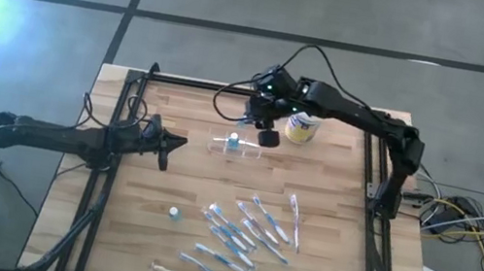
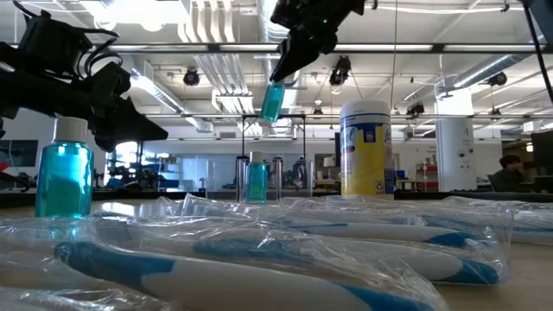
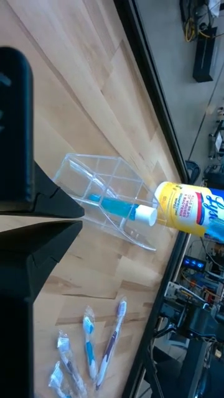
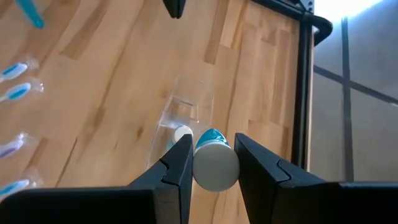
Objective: Pick & Place toothbrushing station
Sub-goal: Put the blue mouthwash into the middle section of the transparent organizer
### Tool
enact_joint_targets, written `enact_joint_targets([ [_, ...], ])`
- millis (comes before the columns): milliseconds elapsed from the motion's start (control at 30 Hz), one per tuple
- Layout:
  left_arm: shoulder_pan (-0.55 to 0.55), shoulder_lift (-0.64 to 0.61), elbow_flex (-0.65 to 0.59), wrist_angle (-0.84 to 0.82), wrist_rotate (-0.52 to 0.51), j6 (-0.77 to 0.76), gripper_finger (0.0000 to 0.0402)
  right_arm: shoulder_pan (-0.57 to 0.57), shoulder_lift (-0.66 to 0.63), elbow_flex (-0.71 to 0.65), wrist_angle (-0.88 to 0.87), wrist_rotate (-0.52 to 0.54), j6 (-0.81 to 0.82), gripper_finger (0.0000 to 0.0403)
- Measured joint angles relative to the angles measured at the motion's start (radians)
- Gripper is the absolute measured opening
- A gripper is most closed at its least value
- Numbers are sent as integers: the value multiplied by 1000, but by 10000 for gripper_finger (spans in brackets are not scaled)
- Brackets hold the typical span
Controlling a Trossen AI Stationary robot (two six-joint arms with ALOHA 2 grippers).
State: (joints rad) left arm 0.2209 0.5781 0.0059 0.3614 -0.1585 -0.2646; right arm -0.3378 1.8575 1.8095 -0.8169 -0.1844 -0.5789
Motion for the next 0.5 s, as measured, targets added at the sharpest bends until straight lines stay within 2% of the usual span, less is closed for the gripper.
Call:
enact_joint_targets([
  [500, 0, 0, 0, 0, 1, 0, 23, -1, 189, 148, -70, 17, 2, 89],
])
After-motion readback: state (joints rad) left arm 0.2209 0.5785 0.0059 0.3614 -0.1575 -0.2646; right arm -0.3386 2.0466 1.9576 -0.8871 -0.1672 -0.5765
